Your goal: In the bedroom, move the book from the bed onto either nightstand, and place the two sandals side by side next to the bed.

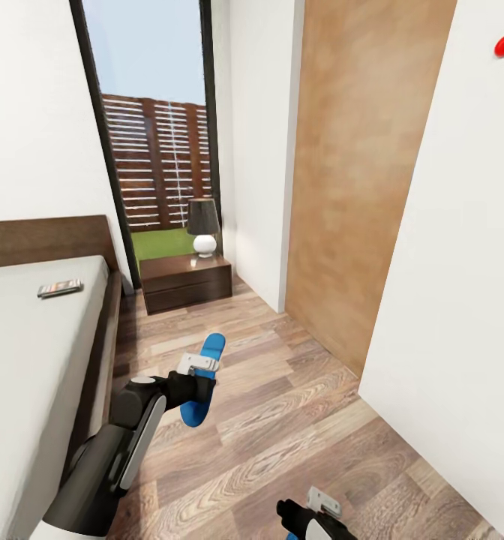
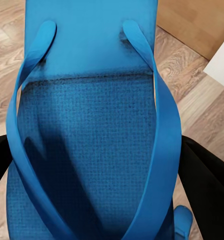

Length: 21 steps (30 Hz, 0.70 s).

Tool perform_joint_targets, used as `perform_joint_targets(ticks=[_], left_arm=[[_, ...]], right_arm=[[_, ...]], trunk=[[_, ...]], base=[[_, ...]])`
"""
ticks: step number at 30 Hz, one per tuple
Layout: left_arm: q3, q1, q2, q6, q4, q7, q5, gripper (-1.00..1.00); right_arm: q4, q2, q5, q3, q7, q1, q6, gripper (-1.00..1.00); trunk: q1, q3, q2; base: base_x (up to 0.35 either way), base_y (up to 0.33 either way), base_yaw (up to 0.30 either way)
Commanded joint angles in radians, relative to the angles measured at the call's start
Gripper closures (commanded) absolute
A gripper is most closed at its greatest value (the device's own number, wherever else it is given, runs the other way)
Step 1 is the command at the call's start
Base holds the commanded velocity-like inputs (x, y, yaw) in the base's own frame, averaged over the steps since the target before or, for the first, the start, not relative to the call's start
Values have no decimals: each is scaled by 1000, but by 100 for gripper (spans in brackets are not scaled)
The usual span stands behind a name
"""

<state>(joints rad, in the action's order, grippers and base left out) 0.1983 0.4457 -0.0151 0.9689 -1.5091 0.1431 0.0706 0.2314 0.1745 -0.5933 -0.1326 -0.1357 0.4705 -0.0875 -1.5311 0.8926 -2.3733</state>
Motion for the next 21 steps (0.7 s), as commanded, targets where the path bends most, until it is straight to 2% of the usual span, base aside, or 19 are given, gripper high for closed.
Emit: perform_joint_targets(ticks=[1, 18, 21], left_arm=[[0, 1, 0, 5, 0, -3, 7, 100], [0, 1, 0, 5, 3, -1, 7, 100], [0, 1, 0, 5, 3, -1, 7, 100]], right_arm=[[3, 0, -4, -6, -14, 0, -5, -100], [9, 0, -4, -7, -47, 0, -6, -100], [9, 0, -4, -7, -48, 0, -6, -100]], trunk=[[-4, 4, -8], [-69, 58, -127], [-70, 69, -127]], base=[[0, 0, 0], [0, 0, 0], [0, 0, 0]])
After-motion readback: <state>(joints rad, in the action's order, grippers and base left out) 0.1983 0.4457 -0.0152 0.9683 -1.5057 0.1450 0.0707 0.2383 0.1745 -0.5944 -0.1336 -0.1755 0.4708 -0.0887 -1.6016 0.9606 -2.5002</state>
